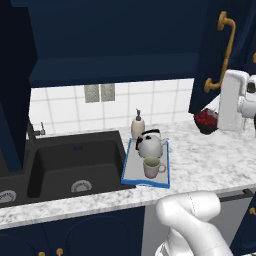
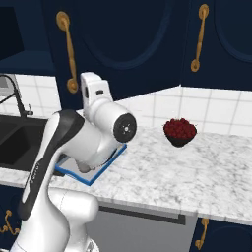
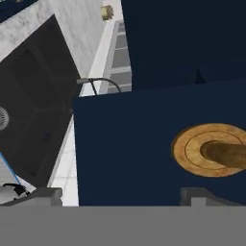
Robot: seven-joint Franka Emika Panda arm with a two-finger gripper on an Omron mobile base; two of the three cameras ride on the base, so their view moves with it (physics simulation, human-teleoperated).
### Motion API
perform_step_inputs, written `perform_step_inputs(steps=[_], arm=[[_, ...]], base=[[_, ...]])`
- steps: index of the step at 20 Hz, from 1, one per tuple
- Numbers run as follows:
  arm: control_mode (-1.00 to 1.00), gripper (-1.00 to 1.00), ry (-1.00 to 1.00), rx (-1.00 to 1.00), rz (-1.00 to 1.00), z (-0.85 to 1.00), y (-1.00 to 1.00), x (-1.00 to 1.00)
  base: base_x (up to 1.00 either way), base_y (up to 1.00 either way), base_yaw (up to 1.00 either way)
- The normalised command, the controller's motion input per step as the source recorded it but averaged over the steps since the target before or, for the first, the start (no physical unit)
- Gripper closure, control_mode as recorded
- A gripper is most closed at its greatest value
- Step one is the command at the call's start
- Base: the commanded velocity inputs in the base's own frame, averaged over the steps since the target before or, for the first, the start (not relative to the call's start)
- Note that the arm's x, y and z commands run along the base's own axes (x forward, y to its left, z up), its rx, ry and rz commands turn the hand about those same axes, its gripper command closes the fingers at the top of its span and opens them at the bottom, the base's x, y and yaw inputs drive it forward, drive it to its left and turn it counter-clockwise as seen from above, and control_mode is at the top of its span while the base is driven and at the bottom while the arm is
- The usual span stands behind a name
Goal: Pick the kettle from the counter and place it on the tray. Then pick the mug from the cabinet and place it on the tray. Then close the cabinet doors.
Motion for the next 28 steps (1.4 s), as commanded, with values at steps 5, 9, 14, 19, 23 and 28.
perform_step_inputs(steps=[5, 9, 14, 19, 23, 28], arm=[[-1.0, -1.0, 0.0, -0.1, -0.12, -0.02, 0.29, 0.88], [-1.0, -1.0, 0.0, -0.07, -0.15, -0.11, 0.2, 0.96], [-1.0, -1.0, 0.0, -0.02, -0.14, -0.18, 0.06, 1.0], [-1.0, -1.0, 0.0, 0.0, -0.11, -0.16, 0.0, 1.0], [-1.0, -1.0, 0.0, 0.0, -0.07, -0.12, 0.0, 0.98], [-1.0, -1.0, 0.09, 0.0, -0.05, -0.11, -0.05, 0.92]], base=[[0.0, 0.0, 0.0], [0.0, 0.0, 0.0], [0.0, 0.0, 0.0], [0.0, 0.0, 0.0], [0.0, 0.0, 0.0], [0.0, 0.0, 0.0]])
